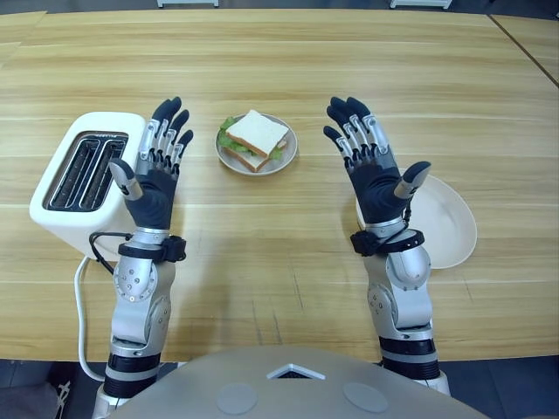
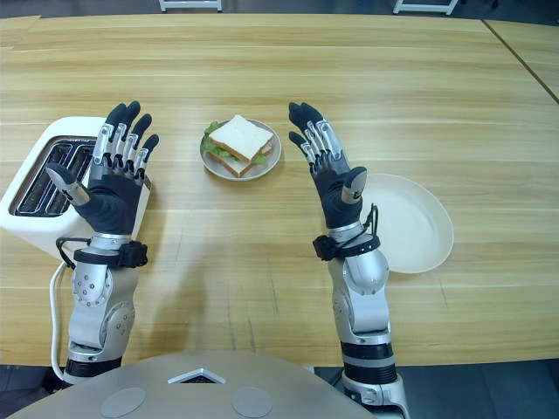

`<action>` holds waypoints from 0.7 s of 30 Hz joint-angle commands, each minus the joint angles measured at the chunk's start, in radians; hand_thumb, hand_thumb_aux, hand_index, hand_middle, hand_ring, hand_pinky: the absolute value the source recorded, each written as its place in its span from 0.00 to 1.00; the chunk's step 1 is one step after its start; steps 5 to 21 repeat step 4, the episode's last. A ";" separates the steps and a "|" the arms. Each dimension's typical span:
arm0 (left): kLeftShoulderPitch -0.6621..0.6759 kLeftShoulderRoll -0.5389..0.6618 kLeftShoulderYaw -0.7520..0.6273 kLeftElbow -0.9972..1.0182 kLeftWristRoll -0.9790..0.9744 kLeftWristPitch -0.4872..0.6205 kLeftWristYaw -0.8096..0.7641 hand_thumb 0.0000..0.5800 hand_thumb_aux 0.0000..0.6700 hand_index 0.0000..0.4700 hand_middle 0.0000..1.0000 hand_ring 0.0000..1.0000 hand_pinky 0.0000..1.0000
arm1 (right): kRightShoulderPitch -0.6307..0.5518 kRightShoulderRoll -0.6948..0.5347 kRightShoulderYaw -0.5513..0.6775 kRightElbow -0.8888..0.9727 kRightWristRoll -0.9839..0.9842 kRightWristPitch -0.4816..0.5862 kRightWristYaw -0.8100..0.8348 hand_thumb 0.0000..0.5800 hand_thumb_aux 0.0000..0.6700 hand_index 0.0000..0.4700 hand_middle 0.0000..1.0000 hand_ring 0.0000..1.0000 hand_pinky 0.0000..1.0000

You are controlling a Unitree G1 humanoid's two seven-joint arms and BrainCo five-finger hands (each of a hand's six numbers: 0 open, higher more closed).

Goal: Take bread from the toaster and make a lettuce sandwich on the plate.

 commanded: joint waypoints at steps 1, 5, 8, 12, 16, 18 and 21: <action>0.008 0.002 0.002 0.010 0.012 0.013 -0.021 0.00 0.00 0.00 0.00 0.00 0.00 | 0.004 -0.004 -0.001 -0.002 -0.006 0.013 0.006 0.00 0.00 0.00 0.00 0.00 0.00; 0.009 0.000 0.008 0.011 0.012 0.014 -0.030 0.00 0.00 0.00 0.00 0.00 0.00 | 0.004 -0.003 -0.001 -0.001 -0.007 0.013 0.007 0.00 0.00 0.00 0.00 0.00 0.00; 0.009 0.000 0.008 0.011 0.012 0.014 -0.030 0.00 0.00 0.00 0.00 0.00 0.00 | 0.004 -0.003 -0.001 -0.001 -0.007 0.013 0.007 0.00 0.00 0.00 0.00 0.00 0.00; 0.009 0.000 0.008 0.011 0.012 0.014 -0.030 0.00 0.00 0.00 0.00 0.00 0.00 | 0.004 -0.003 -0.001 -0.001 -0.007 0.013 0.007 0.00 0.00 0.00 0.00 0.00 0.00; 0.009 0.000 0.008 0.011 0.012 0.014 -0.030 0.00 0.00 0.00 0.00 0.00 0.00 | 0.004 -0.003 -0.001 -0.001 -0.007 0.013 0.007 0.00 0.00 0.00 0.00 0.00 0.00; 0.009 0.000 0.008 0.011 0.012 0.014 -0.030 0.00 0.00 0.00 0.00 0.00 0.00 | 0.004 -0.003 -0.001 -0.001 -0.007 0.013 0.007 0.00 0.00 0.00 0.00 0.00 0.00; 0.009 0.000 0.008 0.011 0.012 0.014 -0.030 0.00 0.00 0.00 0.00 0.00 0.00 | 0.004 -0.003 -0.001 -0.001 -0.007 0.013 0.007 0.00 0.00 0.00 0.00 0.00 0.00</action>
